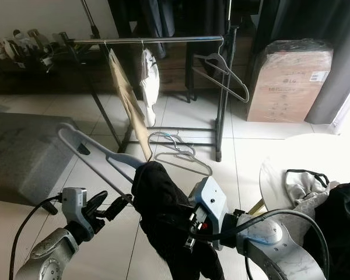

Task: Hang hanger

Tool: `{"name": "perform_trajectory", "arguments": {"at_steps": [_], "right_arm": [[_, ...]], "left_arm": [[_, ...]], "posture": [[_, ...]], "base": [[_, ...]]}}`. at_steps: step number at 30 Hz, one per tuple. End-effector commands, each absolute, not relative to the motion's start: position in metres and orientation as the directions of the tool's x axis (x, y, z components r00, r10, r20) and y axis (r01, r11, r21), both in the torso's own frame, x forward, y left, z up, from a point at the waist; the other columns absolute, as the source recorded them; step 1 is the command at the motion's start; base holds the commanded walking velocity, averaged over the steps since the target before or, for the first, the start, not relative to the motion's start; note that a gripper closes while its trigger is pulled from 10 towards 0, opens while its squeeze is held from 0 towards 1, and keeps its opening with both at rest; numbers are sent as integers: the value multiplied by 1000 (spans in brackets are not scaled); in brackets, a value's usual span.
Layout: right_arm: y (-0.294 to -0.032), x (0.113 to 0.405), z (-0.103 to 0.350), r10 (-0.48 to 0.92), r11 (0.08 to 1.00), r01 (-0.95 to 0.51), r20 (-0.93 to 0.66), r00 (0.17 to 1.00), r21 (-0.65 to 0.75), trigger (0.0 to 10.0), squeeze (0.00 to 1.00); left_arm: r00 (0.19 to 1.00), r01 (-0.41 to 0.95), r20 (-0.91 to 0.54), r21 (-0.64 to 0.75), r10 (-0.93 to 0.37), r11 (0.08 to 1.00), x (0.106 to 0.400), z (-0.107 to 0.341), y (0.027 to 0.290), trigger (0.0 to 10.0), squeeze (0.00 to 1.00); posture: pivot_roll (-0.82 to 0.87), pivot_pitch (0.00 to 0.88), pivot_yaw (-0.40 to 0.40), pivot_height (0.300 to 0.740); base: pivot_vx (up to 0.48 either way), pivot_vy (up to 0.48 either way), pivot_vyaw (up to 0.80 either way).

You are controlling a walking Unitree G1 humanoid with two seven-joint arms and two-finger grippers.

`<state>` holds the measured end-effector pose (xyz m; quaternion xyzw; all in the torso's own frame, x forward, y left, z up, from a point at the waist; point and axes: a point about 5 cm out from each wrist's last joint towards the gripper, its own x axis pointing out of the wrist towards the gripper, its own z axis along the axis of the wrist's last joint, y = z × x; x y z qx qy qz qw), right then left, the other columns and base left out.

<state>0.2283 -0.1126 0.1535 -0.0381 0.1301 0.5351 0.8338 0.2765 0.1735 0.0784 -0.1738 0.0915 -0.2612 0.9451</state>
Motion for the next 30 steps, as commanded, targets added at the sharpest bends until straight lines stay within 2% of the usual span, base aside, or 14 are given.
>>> {"name": "perform_trajectory", "arguments": {"at_steps": [1,7,11,15,19,21,23,26,30], "right_arm": [[-108,223,155,903,385,-920,-234,360,67,0,0],[-112,224,152,896,403,-913,-235,378,69,0,0],[-120,230,156,894,433,-897,-170,414,92,0,0],[-127,236,144,862,464,-883,-259,435,61,0,0],[-132,249,130,780,566,-824,-334,529,16,0,0],[-130,251,131,776,578,-816,-319,543,17,0,0],[-122,250,138,810,548,-836,-274,519,37,0,0],[-117,246,141,835,513,-858,-258,486,41,0,0],[-109,239,145,868,455,-889,-242,433,45,0,0]], "left_arm": [[793,529,-77,-405,-605,746,270,79,167,10000,0],[750,570,-125,-378,-650,730,261,77,182,10000,0],[750,551,-97,-458,-655,698,250,82,202,10000,0],[752,529,-154,-438,-641,726,239,78,217,10000,0],[637,626,-184,-442,-749,642,225,79,200,10000,0],[587,662,-167,-464,-792,588,221,82,190,10000,0],[524,708,-129,-483,-842,515,221,90,175,10000,0],[527,716,-114,-474,-842,512,227,93,169,10000,0],[587,682,-75,-492,-806,542,245,100,157,10000,0]], "posture": [[-158,148,62,740],[-161,148,61,740],[-155,148,62,740],[-139,150,56,740],[-135,151,56,740],[-136,152,58,740],[-141,155,59,740],[-142,157,60,740],[-152,167,66,740]], "base": [[0,0,0],[0,0,0],[0,0,0],[0,0,0],[0,0,0],[0,0,0],[0,0,0],[0,0,0],[0,0,0]]}}
